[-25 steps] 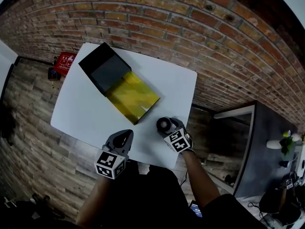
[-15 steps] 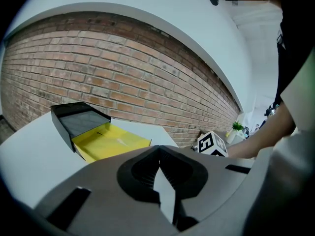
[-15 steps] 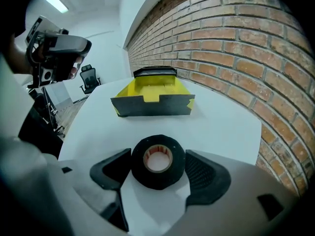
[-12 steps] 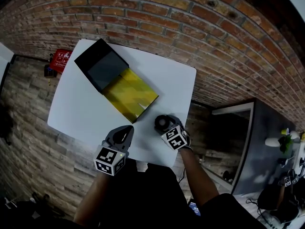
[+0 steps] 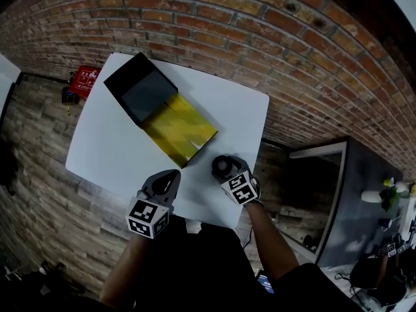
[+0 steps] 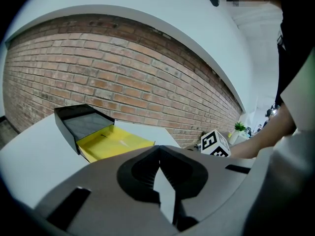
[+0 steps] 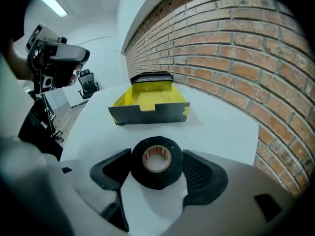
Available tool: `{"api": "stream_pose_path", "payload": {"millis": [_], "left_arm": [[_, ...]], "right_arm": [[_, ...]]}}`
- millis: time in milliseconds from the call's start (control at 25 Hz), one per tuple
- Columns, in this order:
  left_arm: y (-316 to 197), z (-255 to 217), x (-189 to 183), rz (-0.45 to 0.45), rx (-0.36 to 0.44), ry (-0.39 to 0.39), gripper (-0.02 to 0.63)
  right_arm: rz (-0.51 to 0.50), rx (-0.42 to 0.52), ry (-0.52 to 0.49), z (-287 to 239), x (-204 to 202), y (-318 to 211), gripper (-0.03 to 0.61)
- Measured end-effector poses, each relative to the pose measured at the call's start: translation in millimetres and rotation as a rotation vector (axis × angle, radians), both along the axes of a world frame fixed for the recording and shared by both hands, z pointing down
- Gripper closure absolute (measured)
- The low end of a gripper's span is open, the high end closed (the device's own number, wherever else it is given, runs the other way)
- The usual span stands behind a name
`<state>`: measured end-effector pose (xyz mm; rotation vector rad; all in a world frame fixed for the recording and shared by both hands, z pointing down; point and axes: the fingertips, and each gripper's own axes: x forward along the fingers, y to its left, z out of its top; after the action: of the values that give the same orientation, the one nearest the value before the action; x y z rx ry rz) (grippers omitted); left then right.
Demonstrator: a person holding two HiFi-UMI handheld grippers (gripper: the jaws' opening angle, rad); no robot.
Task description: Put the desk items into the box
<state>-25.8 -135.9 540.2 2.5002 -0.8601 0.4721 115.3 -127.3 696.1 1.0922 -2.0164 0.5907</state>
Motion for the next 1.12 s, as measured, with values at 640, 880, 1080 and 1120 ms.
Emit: {"api": "stream_pose_path", "payload": {"millis": [640,880,1080,1120], "left_arm": [[-20,-11,-17,-0.055,0.033,0.011,0.600],[-27,-16,-21,-0.072,0.045,0.011,0.600],[-34,-18,-26,-0.094,0.054,0.014,0.600],[-36,-19,-28,-0.099,0.057,0.015,0.600]], "right_arm": [[-0.004,0.181,-0.074,-72,-19,-42,0.247],[-0.044,0.232,-0.106,-95,-44,-60,0.247],[-0.084,0.242,-0.110,-97,-63,-72,0.247],[-0.093,0.240,-0.110,-96,-67,-75,0.247]]}}
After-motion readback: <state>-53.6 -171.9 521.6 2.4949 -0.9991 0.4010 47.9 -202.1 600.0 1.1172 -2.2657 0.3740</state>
